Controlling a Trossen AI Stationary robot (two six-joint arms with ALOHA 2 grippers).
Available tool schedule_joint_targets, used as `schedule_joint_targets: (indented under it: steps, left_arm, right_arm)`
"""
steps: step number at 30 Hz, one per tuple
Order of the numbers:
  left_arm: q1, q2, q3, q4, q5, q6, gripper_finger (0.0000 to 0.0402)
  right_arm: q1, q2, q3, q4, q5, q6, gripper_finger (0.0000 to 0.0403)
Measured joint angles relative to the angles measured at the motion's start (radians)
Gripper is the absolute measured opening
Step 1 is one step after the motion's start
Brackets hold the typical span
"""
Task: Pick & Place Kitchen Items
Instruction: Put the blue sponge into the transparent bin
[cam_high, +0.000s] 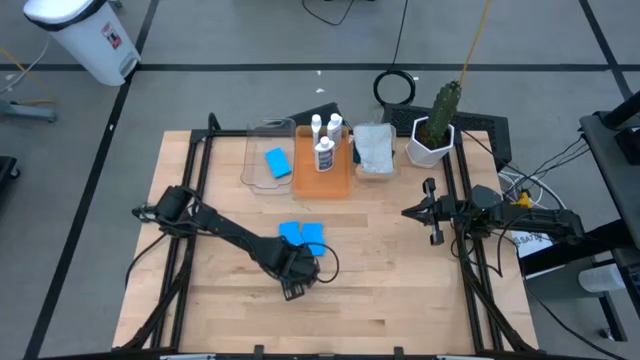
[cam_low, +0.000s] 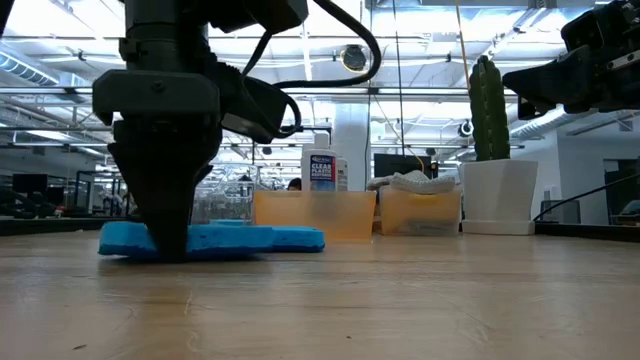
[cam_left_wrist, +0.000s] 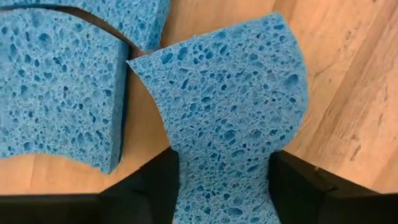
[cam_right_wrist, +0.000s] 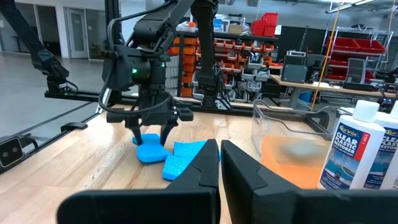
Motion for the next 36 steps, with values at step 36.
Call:
schedule_joint_targets:
  steps: [36]
  left_arm:
    - [0.372, -0.598, -0.001, -0.202, -0.532, -0.016, 0.0092]
  right_arm:
    - [0.000, 0.000, 0.000, 0.000, 0.000, 0.000, 0.0000]
